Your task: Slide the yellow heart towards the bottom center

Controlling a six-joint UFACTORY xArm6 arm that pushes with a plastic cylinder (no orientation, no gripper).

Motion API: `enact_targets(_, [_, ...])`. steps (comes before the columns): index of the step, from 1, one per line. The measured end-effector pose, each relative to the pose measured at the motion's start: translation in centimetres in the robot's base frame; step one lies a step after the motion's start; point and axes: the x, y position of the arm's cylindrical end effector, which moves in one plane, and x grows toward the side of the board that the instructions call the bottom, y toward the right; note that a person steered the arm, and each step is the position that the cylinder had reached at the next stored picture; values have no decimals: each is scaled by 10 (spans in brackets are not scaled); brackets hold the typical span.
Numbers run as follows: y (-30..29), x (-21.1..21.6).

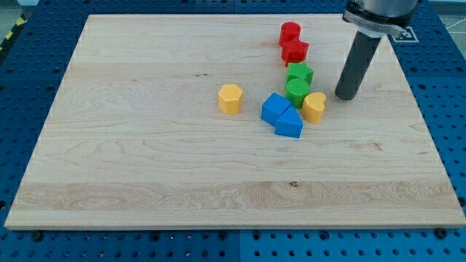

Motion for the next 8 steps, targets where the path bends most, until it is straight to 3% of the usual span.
enact_targets(4, [-56,20])
enact_targets(6, [-92,98])
enact_targets(8, [-105,119])
